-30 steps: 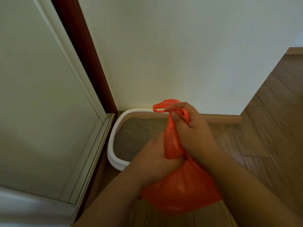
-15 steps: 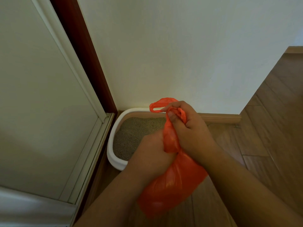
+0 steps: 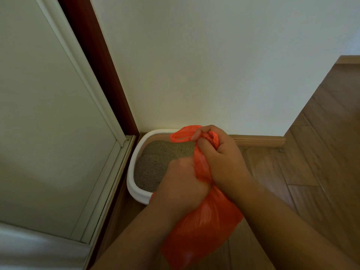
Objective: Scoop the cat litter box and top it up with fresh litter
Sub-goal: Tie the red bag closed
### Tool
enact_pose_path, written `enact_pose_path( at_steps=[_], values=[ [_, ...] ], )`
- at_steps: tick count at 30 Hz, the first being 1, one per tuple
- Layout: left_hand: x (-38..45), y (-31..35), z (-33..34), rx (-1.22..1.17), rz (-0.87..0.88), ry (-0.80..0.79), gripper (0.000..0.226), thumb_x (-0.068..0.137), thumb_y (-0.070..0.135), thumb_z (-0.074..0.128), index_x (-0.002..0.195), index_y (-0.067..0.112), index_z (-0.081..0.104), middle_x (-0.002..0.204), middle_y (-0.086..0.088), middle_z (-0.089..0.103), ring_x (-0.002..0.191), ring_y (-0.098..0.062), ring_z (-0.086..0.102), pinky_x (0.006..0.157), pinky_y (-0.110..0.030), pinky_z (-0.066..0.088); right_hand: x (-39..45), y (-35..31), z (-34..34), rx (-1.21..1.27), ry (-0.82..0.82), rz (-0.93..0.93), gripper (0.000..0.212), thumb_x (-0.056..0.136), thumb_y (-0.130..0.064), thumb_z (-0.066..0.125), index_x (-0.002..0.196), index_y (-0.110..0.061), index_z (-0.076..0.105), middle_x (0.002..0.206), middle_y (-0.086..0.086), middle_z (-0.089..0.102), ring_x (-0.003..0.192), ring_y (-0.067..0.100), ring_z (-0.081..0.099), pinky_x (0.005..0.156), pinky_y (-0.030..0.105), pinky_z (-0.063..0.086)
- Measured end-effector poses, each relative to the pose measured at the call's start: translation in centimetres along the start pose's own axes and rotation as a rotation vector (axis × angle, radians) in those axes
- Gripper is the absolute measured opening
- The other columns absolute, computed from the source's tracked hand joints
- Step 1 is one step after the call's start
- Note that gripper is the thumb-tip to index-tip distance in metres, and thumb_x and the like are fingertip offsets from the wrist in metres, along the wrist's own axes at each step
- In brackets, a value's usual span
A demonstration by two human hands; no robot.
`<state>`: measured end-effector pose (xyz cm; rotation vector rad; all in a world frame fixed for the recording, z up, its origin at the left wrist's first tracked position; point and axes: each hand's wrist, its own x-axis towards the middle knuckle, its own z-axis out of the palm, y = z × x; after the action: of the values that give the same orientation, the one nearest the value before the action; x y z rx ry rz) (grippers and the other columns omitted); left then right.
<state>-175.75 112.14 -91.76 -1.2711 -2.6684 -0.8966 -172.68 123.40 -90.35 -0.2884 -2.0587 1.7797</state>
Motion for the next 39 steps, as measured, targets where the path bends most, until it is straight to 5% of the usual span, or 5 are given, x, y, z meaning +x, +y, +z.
enact_pose_path(
  at_steps=[10,13,15,24,39],
  values=[
    [0.0,-1.0,-0.4,-0.186,-0.316,0.075,0.009,0.096,0.023,0.056,0.098,0.028,0.063,0.086,0.014,0.069,0.07,0.008,0.059,0.064,-0.015,0.043,-0.4,-0.9,-1.7,-0.373,-0.421,0.085,0.041,0.086,-0.073,0.045,0.11,-0.043,0.057,0.098,-0.018,0.068,0.088,-0.007,0.064,0.072,0.017,0.049],
    [-0.2,-0.9,0.1,-0.251,-0.391,0.14,0.056,0.085,0.036,0.052,0.129,0.001,0.054,0.11,0.013,0.064,0.083,0.018,0.054,0.075,0.002,0.032,-0.6,-0.7,-1.2,-0.432,-0.411,0.073,0.026,0.093,-0.067,0.046,0.098,-0.043,0.055,0.09,-0.018,0.065,0.082,-0.006,0.062,0.065,0.013,0.042],
    [-0.5,-1.1,-0.3,-0.337,-0.396,0.045,0.031,0.087,0.022,0.065,0.117,0.028,0.058,0.097,0.025,0.056,0.081,0.027,0.049,0.073,0.005,0.035,-0.4,-0.7,-1.3,-0.445,-0.378,0.055,0.022,0.098,-0.057,0.049,0.107,-0.04,0.058,0.095,-0.017,0.066,0.085,-0.006,0.062,0.065,0.011,0.042],
    [-1.0,-1.6,-1.7,-0.477,-0.297,-0.074,0.08,0.072,0.076,0.063,0.141,0.062,0.025,0.145,0.019,0.036,0.133,-0.005,0.041,0.108,-0.038,0.045,0.3,-0.9,-2.1,-0.174,-0.175,0.088,0.031,0.105,-0.023,0.049,0.118,-0.046,0.066,0.112,-0.019,0.069,0.102,0.003,0.066,0.09,0.035,0.059],
    [-2.3,0.0,-0.9,-0.769,-0.388,-0.06,0.093,0.058,0.064,0.084,0.128,0.07,0.024,0.132,0.03,0.049,0.111,0.017,0.055,0.083,-0.008,0.046,-0.2,-0.4,-0.9,0.2,-0.059,0.301,0.016,0.101,-0.037,0.058,0.093,-0.038,0.072,0.096,-0.009,0.078,0.091,0.011,0.074,0.078,0.032,0.06]
  ],
)
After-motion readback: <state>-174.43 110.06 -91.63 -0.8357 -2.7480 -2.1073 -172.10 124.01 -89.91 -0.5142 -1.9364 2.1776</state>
